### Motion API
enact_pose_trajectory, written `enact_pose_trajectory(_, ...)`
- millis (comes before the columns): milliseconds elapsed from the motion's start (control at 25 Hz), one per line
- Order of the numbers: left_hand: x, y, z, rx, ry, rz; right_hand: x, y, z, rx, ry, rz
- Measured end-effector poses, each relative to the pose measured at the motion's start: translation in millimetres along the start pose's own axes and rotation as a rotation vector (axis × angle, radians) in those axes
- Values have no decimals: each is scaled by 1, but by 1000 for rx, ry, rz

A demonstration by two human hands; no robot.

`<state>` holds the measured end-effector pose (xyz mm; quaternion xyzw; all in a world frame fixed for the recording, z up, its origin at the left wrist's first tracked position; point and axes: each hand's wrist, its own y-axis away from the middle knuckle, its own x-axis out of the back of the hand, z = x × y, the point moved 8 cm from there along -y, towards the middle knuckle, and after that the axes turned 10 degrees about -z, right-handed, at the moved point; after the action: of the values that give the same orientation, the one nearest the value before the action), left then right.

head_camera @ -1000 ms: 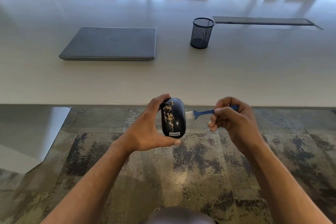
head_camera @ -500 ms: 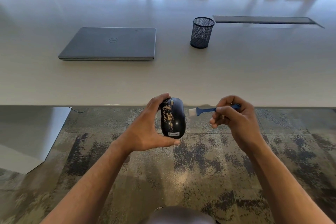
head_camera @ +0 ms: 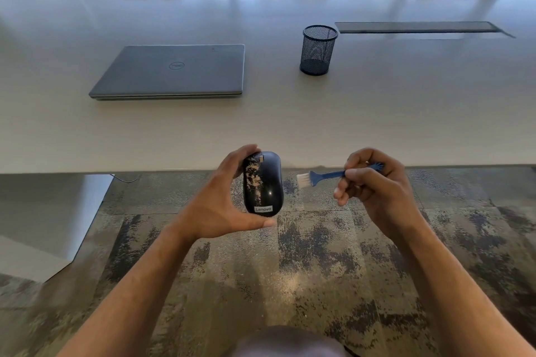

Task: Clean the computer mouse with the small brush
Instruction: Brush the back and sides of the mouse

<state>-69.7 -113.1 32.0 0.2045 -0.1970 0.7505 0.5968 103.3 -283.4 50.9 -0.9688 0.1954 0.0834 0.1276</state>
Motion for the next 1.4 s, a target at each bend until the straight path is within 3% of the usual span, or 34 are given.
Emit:
enact_pose_trajectory(200,17,11,2,5,50,9,-5,4,3,-17,19,-56)
enact_pose_trajectory(560,27,21,10,4,19,-22,-46,-3,-5,24,16,-417)
enact_pose_trajectory(760,20,23,12,9,20,-32,-50,-13,-1,37,93,-398)
enact_pose_trajectory(1000,18,27,17,1,33,-11,-36,-22,-1,78,94,-191)
enact_pose_trajectory(1240,16,29,19,22,37,0,-51,-3,4,33,39,-459)
enact_pose_trajectory(1400,12,27,24,16,26,-11,-40,-11,5,45,94,-303)
